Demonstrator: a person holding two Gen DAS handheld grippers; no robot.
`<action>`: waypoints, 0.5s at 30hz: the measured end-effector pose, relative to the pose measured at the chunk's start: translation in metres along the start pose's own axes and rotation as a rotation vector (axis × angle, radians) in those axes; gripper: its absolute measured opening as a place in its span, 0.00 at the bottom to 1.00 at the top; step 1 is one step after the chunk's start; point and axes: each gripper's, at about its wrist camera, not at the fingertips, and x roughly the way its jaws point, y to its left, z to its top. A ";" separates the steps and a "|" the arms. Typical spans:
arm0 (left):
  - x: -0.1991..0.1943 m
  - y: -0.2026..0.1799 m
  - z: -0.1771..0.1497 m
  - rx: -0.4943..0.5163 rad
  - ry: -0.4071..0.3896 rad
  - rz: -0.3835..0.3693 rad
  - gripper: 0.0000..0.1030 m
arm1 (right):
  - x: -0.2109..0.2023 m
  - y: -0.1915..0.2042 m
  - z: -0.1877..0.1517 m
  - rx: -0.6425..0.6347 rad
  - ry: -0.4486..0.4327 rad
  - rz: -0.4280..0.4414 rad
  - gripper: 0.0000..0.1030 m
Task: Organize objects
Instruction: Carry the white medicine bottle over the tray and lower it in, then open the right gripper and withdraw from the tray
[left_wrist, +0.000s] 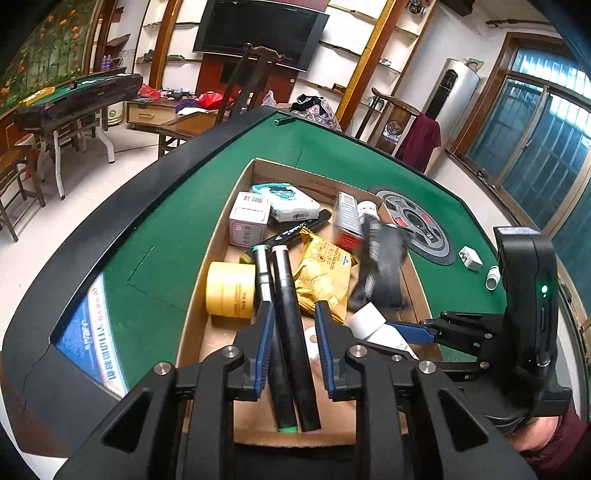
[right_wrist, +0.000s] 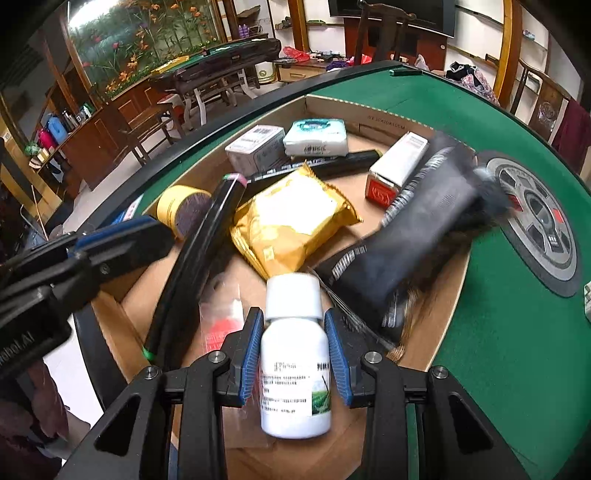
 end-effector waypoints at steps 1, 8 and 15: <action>-0.002 0.001 -0.001 -0.004 -0.002 0.001 0.23 | -0.001 0.001 -0.002 -0.003 0.001 -0.006 0.37; -0.019 0.009 -0.006 -0.038 -0.031 0.011 0.34 | -0.008 0.005 -0.007 -0.012 -0.007 -0.036 0.38; -0.032 0.012 -0.005 -0.057 -0.052 0.034 0.44 | -0.033 0.016 -0.009 -0.032 -0.071 -0.062 0.56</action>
